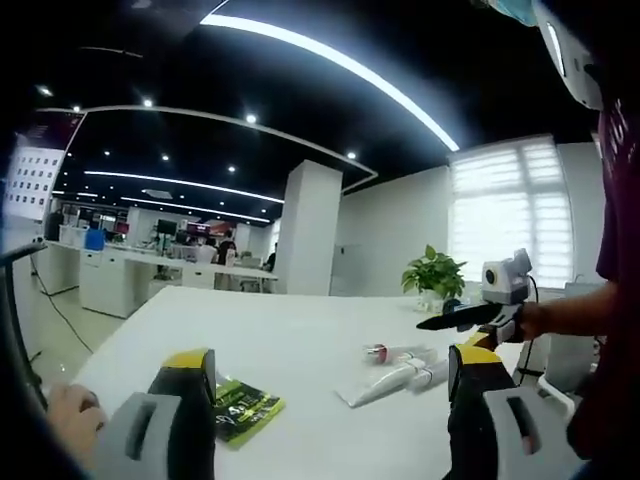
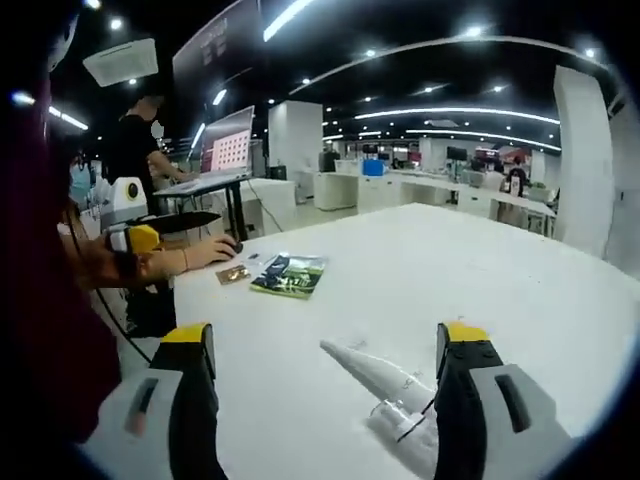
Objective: Arrange the skincare products in the storage area until every visible bottle or jar stands upright without overlapping.
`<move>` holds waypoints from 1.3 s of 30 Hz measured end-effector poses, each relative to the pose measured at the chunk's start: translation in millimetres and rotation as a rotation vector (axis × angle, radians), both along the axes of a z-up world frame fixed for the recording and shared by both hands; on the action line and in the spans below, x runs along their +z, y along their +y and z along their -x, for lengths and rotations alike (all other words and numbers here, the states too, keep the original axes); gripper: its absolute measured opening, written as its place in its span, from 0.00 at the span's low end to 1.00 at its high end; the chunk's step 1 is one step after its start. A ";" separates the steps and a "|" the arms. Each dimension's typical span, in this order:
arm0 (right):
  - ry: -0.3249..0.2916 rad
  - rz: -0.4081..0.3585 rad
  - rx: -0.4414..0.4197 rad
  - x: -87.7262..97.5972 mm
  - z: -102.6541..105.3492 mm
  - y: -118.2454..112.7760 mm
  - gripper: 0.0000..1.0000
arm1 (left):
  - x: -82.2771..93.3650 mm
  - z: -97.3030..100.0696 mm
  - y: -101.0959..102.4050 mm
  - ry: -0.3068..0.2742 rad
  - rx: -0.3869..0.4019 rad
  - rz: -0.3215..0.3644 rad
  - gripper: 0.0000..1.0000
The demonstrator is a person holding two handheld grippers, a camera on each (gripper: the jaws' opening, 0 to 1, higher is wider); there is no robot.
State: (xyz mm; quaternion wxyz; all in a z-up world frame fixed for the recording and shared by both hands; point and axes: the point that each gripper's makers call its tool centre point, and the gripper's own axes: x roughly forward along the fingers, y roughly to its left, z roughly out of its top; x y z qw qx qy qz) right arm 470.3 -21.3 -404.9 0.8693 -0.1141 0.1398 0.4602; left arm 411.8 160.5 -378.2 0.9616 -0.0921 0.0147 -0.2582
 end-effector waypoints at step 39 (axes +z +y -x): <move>0.261 0.545 0.385 -79.3 -65.3 -1.3 0.61 | -8.5 8.5 -2.0 0.038 -0.019 -0.030 0.93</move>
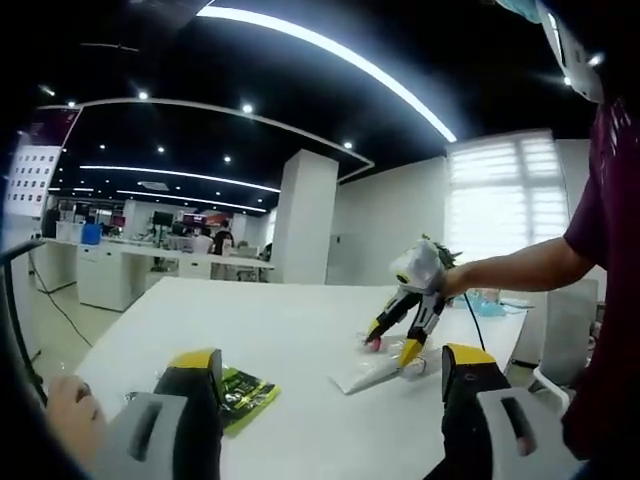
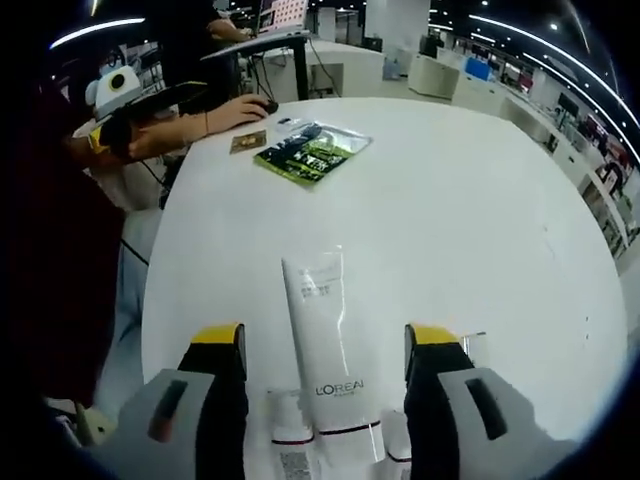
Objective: Arrange the skincare products in the storage area until every visible bottle or jar stands upright without overlapping.
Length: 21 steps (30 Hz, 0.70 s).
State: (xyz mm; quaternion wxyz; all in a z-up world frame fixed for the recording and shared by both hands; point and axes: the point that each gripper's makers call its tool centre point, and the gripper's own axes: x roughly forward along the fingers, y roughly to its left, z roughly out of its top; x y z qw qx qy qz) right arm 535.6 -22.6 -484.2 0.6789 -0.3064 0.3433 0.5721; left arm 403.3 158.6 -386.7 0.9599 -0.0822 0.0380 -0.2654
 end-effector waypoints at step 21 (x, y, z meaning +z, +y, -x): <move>0.047 0.142 0.063 -27.7 -1.9 4.8 0.45 | -4.3 1.3 4.8 0.015 0.018 -0.010 0.93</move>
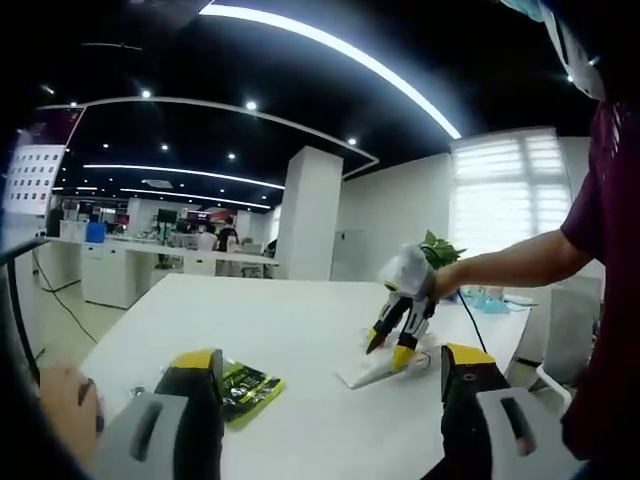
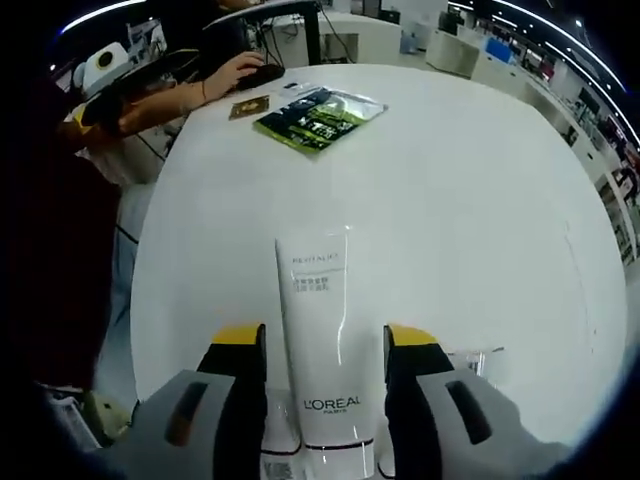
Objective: Arrange the skincare products in the storage area until every visible bottle or jar stands upright without overlapping.
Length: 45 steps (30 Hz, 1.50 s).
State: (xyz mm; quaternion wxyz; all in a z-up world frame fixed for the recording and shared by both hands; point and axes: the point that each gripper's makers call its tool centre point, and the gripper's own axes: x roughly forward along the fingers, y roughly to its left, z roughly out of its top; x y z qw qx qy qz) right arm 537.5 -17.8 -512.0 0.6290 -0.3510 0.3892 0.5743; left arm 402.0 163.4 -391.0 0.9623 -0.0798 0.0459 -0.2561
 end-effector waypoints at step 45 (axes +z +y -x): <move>-0.066 0.035 0.017 4.5 -7.6 0.4 0.27 | -16.2 1.1 0.1 0.060 0.006 -0.019 0.88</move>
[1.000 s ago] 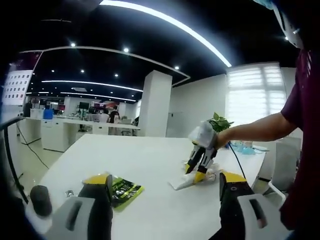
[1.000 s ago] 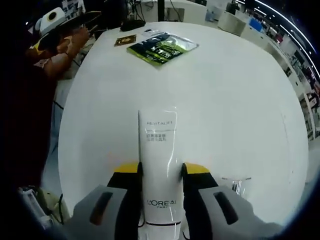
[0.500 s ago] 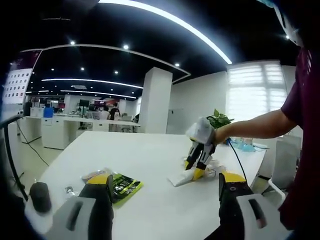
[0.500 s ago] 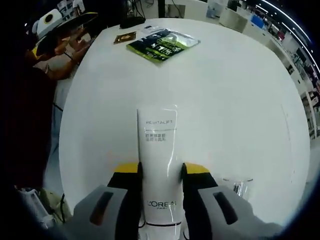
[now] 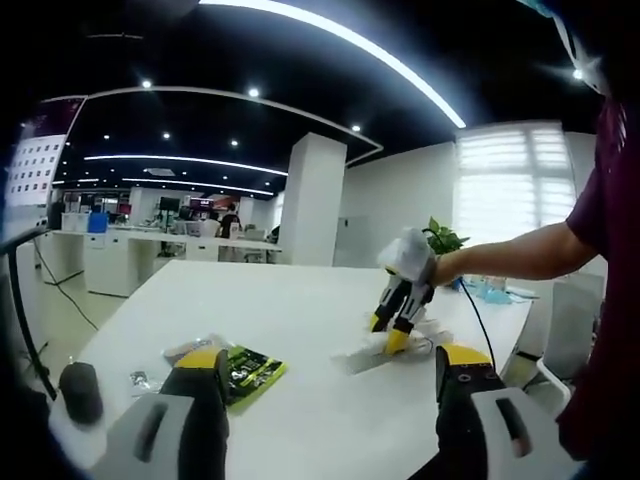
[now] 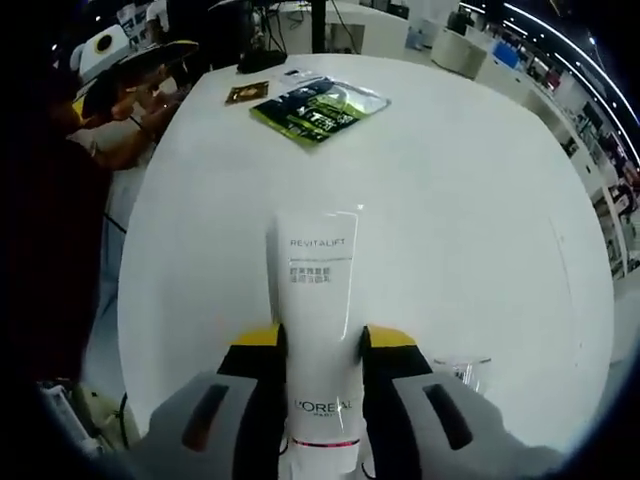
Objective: Arrange the skincare products in the storage area until every visible bottle or jar stands upright without overlapping.
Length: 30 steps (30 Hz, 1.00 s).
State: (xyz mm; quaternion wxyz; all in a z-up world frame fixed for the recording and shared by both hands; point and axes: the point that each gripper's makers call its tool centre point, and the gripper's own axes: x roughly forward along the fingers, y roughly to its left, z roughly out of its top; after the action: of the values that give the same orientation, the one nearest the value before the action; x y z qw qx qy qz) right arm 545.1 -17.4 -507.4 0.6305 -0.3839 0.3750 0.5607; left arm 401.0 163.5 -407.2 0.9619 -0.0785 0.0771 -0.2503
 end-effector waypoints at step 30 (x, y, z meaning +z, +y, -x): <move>-0.163 -0.327 -0.198 69.0 -32.6 13.9 0.24 | -4.2 -2.2 -6.0 0.007 -0.010 -0.014 0.85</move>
State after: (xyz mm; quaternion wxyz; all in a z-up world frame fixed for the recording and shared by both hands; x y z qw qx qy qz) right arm 577.7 -3.5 -438.5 0.7647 -0.2819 0.2625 0.5165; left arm 403.2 157.5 -411.4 0.9609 -0.0722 0.0826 -0.2542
